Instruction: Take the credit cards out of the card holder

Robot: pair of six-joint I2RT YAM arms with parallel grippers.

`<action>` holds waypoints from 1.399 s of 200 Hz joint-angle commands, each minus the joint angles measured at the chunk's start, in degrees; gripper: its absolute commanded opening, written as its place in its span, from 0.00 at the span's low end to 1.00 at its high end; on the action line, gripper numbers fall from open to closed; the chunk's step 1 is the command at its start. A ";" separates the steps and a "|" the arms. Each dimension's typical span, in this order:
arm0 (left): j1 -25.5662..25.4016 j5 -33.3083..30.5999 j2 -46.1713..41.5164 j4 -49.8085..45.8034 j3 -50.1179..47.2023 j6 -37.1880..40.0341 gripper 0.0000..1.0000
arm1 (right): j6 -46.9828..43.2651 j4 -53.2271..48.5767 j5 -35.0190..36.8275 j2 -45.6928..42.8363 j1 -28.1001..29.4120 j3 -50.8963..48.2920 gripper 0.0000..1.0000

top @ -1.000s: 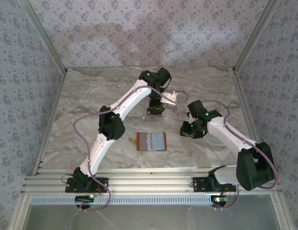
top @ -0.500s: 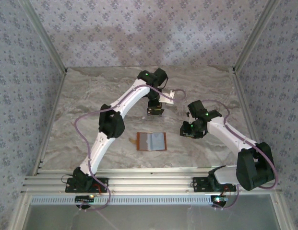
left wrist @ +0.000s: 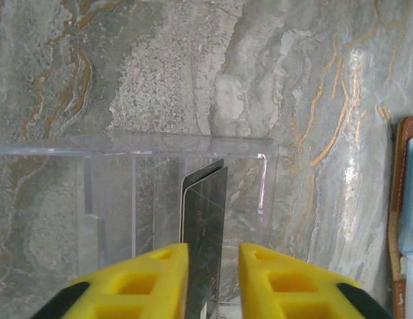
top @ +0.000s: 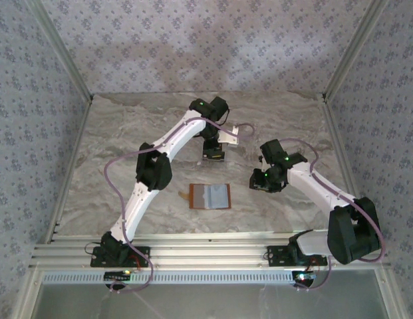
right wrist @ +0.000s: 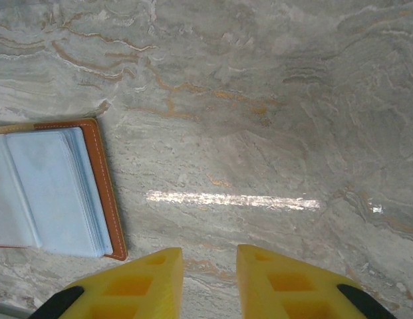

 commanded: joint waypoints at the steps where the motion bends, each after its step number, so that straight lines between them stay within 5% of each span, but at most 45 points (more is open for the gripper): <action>1: 0.29 1.31 -0.24 0.06 0.56 -0.03 0.32 | -0.84 -1.21 0.36 -1.06 -0.56 0.06 0.28; 65: 0.41 2.28 -5.14 2.89 -0.15 -3.34 0.40 | -0.01 -0.44 0.02 -1.64 -0.16 0.11 0.28; 120: 3.73 12.72 -16.62 13.04 -13.69 -15.08 0.38 | 1.01 1.15 -0.60 -1.34 1.09 0.26 0.28; 151: 5.88 13.11 -22.71 21.77 -22.45 -29.39 0.36 | 1.53 1.72 -0.52 -0.84 2.24 0.73 0.28; 194: 9.85 14.02 -29.71 36.70 -37.21 -59.19 0.38 | 2.02 2.06 -0.43 -0.21 3.23 1.76 0.28; 252: 10.15 21.94 -35.31 47.78 -49.11 -82.37 0.29 | 3.52 4.17 -2.49 1.09 5.07 2.52 0.28; 280: 9.75 16.65 -39.61 44.77 -54.11 -88.73 0.31 | 5.90 7.23 -5.41 1.75 6.05 1.88 0.28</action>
